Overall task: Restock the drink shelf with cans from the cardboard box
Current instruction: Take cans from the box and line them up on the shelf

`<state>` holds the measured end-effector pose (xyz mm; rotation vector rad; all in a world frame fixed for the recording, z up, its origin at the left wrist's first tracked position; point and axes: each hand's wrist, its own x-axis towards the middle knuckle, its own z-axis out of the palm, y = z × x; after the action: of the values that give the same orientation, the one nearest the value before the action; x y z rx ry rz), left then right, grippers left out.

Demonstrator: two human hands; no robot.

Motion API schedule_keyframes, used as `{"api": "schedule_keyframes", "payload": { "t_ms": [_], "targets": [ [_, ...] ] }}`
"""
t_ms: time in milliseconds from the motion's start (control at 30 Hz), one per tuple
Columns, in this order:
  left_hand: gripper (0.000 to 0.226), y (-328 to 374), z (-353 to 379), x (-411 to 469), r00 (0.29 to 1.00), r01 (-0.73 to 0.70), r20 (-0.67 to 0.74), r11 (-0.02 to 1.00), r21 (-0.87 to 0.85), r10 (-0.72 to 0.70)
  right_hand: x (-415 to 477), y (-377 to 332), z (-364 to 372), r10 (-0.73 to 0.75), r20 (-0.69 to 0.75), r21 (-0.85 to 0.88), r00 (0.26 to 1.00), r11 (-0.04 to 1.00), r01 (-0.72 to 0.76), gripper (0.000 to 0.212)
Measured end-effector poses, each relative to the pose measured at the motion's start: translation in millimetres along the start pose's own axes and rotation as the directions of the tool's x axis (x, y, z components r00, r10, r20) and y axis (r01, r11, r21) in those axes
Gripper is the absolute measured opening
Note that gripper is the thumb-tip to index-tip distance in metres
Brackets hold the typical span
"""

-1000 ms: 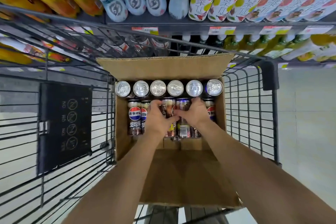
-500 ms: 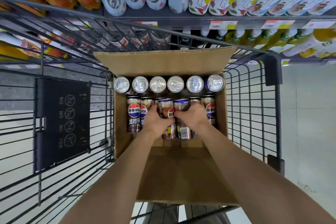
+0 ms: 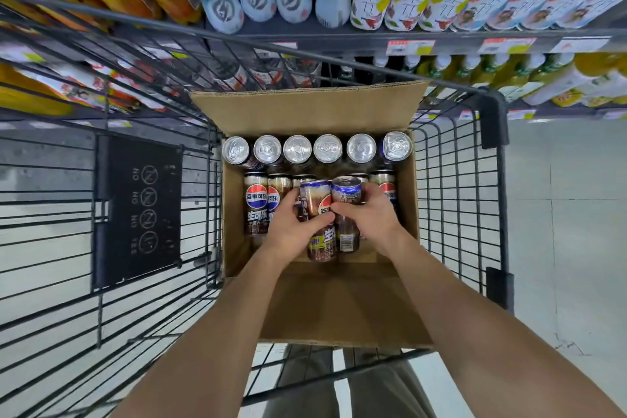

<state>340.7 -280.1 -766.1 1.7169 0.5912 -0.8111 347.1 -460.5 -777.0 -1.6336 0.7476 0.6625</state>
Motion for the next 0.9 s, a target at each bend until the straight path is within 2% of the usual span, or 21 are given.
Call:
{"api": "schedule_keyframes", "payload": {
  "t_ms": [133, 267, 367, 500, 600, 667, 800, 900],
  "targets": [
    [0.083, 20.2, -7.0, -22.2, 0.999, -0.04, -0.037, 0.999, -0.024, 0.039, -22.9, -22.2, -9.8, -0.04, 0.05, 0.025, 0.998, 0.999, 0.038, 0.046],
    [0.074, 49.1, -16.9, -53.0, 0.987, -0.125, -0.092, 0.991, 0.045, 0.129, -50.6, -50.6, -20.6, -0.132, 0.075, 0.002, 0.988, 0.991, 0.132, 0.063],
    [0.083, 77.4, -24.2, -81.5, 0.965, -0.207, -0.144, 0.973, 0.098, 0.22, -74.6, -75.4, -28.9, -0.216, 0.055, -0.05, 0.975, 0.974, 0.219, 0.07],
    [0.09, 104.8, -37.3, -113.1, 0.936, -0.264, -0.197, 0.951, 0.161, 0.293, -107.1, -107.5, -40.9, -0.317, 0.017, -0.083, 0.948, 0.945, 0.318, 0.075],
    [0.084, 122.6, -45.3, -137.3, 0.919, -0.294, -0.214, 0.937, 0.19, 0.332, -135.5, -126.8, -49.4, -0.374, -0.014, -0.094, 0.927, 0.924, 0.372, 0.065],
    [0.082, 137.2, -49.1, -155.8, 0.904, -0.341, -0.21, 0.924, 0.172, 0.372, -158.9, -139.8, -53.6, -0.413, -0.057, -0.09, 0.909, 0.909, 0.407, 0.068],
    [0.083, 160.4, -62.1, -191.9, 0.852, -0.457, -0.173, 0.864, 0.21, 0.493, -204.9, -153.4, -59.1, -0.47, -0.126, -0.104, 0.874, 0.882, 0.46, 0.077],
    [0.089, 176.3, -72.2, -224.3, 0.794, -0.547, -0.145, 0.798, 0.251, 0.59, -248.8, -161.5, -68.5, -0.499, -0.175, -0.1, 0.848, 0.866, 0.489, 0.072]
  ]
}}
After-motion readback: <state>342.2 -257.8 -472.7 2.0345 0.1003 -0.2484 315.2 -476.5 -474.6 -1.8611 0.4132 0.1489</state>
